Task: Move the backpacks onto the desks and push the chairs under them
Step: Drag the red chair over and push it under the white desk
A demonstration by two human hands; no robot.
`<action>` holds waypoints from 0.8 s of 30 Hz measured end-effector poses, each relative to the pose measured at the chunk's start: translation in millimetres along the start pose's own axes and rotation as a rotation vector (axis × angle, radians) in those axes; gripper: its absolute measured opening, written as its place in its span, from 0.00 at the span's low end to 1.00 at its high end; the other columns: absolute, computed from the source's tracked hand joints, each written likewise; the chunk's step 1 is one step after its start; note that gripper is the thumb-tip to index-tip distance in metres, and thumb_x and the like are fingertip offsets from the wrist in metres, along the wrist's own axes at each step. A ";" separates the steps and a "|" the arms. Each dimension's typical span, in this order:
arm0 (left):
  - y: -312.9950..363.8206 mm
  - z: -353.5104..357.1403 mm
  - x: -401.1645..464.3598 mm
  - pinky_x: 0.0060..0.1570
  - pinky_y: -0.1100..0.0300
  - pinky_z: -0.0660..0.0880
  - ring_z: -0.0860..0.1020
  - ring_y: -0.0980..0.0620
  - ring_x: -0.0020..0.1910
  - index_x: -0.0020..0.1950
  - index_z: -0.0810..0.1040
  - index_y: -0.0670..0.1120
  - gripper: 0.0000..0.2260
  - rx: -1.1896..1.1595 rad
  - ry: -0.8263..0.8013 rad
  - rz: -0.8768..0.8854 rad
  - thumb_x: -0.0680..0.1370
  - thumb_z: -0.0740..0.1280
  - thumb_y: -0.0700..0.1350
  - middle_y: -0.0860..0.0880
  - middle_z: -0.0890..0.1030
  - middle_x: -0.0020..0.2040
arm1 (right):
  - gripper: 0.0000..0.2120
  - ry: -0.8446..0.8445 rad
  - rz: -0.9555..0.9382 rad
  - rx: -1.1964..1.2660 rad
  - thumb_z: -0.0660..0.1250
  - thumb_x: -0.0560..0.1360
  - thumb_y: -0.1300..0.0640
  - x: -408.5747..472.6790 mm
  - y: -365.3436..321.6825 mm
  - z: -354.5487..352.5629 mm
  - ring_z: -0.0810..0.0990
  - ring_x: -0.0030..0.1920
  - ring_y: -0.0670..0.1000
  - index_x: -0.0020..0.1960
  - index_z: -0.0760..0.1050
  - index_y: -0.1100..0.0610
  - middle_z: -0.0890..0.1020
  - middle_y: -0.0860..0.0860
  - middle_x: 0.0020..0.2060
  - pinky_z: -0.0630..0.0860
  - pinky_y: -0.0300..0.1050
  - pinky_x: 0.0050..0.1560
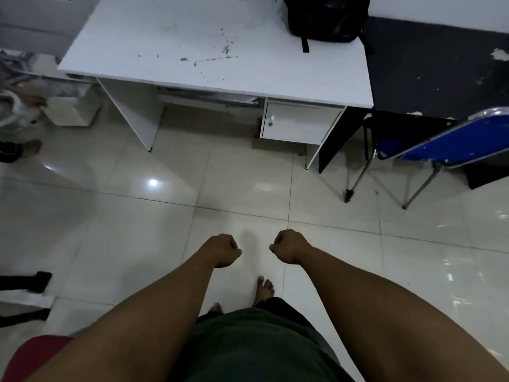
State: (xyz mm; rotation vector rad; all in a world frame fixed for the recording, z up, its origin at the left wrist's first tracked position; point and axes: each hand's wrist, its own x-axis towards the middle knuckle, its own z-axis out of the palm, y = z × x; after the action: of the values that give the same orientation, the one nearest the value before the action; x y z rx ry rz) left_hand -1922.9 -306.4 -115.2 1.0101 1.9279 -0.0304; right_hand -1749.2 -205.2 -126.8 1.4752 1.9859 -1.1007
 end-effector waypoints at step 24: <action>-125.1 115.0 -141.2 0.61 0.57 0.71 0.74 0.46 0.64 0.62 0.77 0.43 0.16 0.063 -0.034 0.036 0.80 0.64 0.51 0.46 0.77 0.65 | 0.16 0.078 0.017 0.040 0.64 0.78 0.54 -148.9 -15.9 169.7 0.80 0.56 0.59 0.57 0.79 0.66 0.83 0.60 0.53 0.78 0.54 0.58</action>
State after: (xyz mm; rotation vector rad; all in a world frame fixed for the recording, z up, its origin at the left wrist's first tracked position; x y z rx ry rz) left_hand -1889.8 -524.8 -121.6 1.0788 1.8874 -0.0880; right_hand -1732.5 -430.5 -113.0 1.5753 2.0104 -1.0978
